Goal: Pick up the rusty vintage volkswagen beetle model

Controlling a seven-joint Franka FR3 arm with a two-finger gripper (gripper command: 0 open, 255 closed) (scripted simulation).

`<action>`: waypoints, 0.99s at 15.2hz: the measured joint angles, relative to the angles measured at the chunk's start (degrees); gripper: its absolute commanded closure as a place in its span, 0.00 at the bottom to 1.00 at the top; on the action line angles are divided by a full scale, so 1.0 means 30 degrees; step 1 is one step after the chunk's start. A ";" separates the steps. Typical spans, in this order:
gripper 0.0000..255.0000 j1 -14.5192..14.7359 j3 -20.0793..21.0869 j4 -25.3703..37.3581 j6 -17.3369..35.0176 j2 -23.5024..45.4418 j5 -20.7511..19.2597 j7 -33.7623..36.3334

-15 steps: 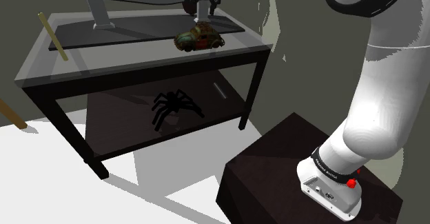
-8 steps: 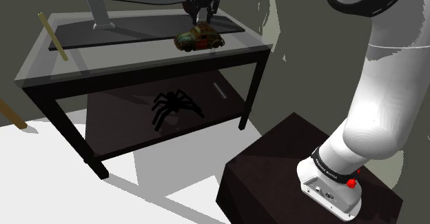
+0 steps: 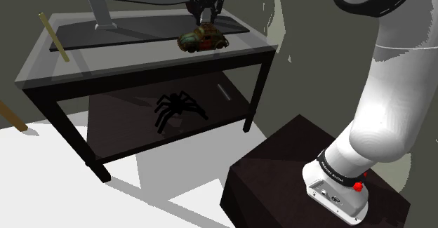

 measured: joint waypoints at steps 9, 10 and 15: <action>1.00 0.0074 0.0004 0.2517 -0.2131 0.0480 -0.0040 0.0016; 1.00 0.0104 0.0010 0.2883 -0.2400 0.0583 -0.0052 0.0043; 1.00 0.0154 -0.0003 0.5283 -0.4097 0.1285 -0.0098 0.0000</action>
